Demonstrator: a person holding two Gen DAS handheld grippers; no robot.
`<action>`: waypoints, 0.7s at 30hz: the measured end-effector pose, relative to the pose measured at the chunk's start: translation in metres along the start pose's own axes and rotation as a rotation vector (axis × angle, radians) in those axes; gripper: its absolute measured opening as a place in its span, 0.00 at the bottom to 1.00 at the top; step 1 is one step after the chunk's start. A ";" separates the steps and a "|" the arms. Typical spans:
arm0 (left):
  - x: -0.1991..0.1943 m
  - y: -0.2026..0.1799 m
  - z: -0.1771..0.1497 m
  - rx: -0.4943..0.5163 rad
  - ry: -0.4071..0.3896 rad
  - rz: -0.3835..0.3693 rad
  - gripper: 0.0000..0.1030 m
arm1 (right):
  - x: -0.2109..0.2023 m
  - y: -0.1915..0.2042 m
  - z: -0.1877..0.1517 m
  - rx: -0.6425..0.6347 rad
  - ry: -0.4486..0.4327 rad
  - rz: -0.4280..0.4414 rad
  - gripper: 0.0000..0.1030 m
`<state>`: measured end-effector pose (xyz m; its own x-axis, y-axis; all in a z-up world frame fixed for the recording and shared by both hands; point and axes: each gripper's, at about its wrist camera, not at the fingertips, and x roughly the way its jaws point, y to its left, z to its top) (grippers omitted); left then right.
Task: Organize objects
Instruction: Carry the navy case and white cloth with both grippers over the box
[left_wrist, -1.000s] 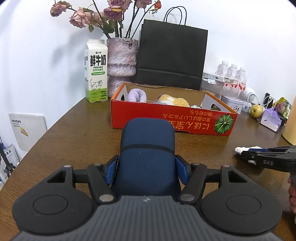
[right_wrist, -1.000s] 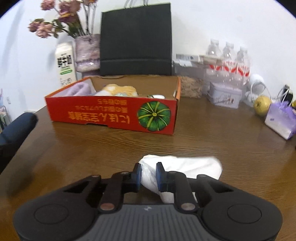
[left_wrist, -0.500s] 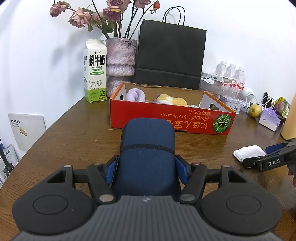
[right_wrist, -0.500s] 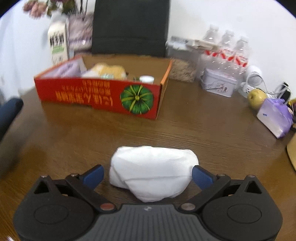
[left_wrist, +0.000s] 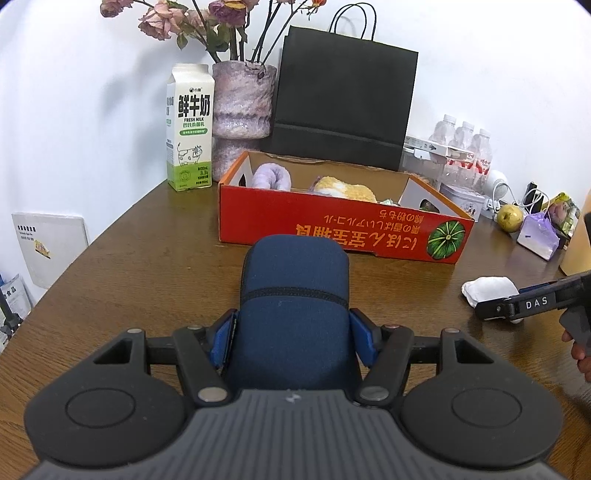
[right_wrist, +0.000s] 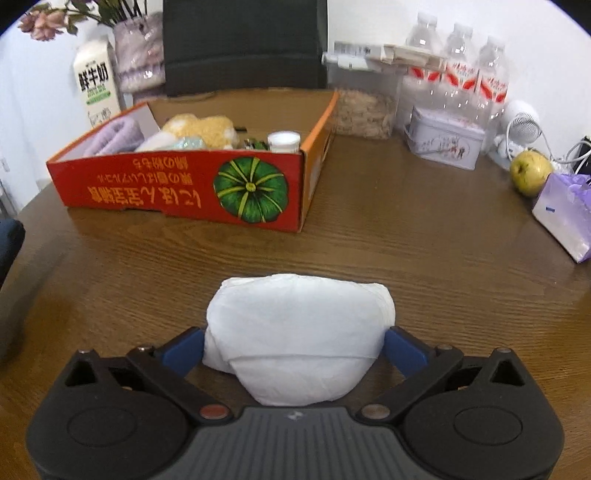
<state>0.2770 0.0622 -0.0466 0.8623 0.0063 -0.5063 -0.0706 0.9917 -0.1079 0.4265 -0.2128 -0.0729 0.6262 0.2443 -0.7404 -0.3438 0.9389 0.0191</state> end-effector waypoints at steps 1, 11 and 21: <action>0.000 0.000 0.000 0.000 0.001 0.000 0.62 | -0.001 0.000 -0.002 0.002 -0.018 0.006 1.00; 0.002 0.001 0.000 -0.001 0.004 0.000 0.62 | -0.019 0.016 -0.021 -0.034 -0.187 0.007 0.39; -0.002 -0.002 -0.001 0.010 -0.015 0.008 0.62 | -0.066 0.050 -0.044 -0.108 -0.321 0.035 0.34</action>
<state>0.2751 0.0597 -0.0461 0.8692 0.0162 -0.4942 -0.0725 0.9928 -0.0950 0.3377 -0.1927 -0.0526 0.7950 0.3559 -0.4912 -0.4305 0.9016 -0.0436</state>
